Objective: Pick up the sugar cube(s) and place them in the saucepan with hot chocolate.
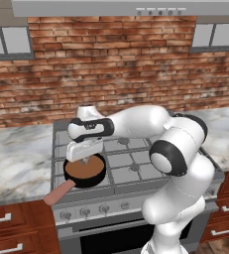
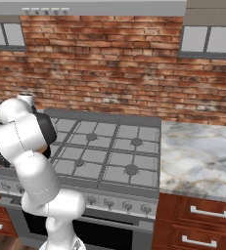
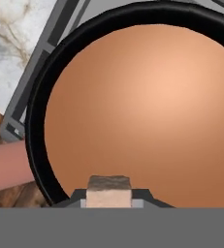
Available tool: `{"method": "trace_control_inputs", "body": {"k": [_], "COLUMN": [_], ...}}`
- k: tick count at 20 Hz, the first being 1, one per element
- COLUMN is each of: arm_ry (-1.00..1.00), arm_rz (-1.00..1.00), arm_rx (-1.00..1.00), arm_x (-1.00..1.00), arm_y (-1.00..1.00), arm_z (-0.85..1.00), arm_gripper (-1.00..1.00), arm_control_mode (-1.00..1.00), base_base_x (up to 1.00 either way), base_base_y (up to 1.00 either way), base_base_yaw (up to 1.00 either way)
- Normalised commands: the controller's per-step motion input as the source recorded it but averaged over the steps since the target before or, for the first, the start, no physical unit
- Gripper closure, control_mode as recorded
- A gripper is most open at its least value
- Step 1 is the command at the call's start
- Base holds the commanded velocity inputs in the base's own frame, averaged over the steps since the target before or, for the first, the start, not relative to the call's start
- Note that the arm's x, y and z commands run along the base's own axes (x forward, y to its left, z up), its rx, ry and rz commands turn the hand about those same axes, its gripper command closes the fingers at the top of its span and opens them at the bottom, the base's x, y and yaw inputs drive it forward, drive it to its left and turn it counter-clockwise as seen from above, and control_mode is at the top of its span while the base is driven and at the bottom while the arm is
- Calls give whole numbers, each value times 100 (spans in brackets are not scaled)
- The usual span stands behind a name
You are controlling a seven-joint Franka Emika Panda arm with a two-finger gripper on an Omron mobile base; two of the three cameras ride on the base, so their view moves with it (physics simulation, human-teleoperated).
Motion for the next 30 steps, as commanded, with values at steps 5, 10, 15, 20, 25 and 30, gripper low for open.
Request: {"method": "trace_control_inputs", "body": {"k": [5,10,15,20,25,30], "arm_ry": [0,0,0,0,-1,-9], "arm_rz": [0,0,0,0,0,0], "arm_rx": [0,0,0,0,-3,0], "arm_x": [4,2,6,6,18,0], "arm_y": [0,0,0,-1,-5,-3], "arm_z": [-16,-10,-1,-2,-10,-3], "arm_gripper": [100,100,100,100,100,100], "arm_control_mode": [-100,-100,-100,-100,-100,-100], "base_base_x": [0,0,0,0,0,0], "base_base_y": [0,0,0,0,0,0], "base_base_yaw": [0,0,0,0,0,0]}}
